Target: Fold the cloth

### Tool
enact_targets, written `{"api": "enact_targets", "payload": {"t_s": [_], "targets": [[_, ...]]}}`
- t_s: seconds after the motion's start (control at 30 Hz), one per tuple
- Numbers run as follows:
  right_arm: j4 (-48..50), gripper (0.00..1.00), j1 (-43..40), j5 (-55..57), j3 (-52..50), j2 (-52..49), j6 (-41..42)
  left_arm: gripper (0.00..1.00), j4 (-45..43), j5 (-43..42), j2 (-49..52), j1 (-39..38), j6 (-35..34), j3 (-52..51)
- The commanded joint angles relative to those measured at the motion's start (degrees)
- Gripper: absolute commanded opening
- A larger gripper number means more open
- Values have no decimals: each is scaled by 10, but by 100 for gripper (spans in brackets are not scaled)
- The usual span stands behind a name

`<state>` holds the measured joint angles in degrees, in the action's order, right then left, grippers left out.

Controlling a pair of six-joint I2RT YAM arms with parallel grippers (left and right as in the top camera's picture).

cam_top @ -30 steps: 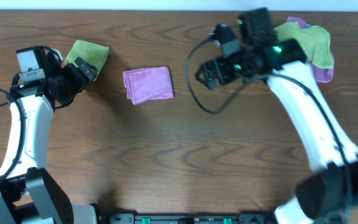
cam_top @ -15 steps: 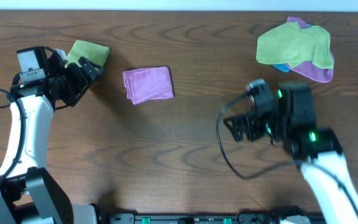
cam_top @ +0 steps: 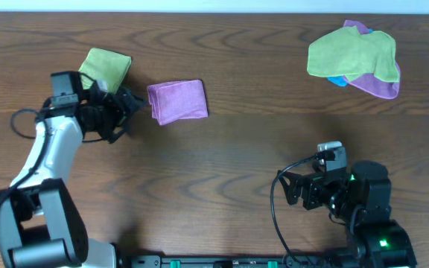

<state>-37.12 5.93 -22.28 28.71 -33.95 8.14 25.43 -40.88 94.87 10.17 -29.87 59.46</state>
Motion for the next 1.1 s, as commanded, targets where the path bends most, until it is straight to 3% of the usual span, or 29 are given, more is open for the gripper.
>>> {"api": "enact_targets", "payload": {"t_s": [0.0, 0.83, 1.0, 1.07], "targets": [[0, 99, -4, -5, -4, 2, 22, 95, -23, -7, 28, -22, 0, -5], [0, 99, -4, -4, -4, 2, 21, 95, -223, 15, 167, -92, -107, -5], [0, 99, -4, -4, -4, 2, 21, 100, -249, 21, 191, -102, -122, -5], [0, 99, -4, -4, -4, 2, 21, 89, -263, 22, 200, -104, -122, -5]]}}
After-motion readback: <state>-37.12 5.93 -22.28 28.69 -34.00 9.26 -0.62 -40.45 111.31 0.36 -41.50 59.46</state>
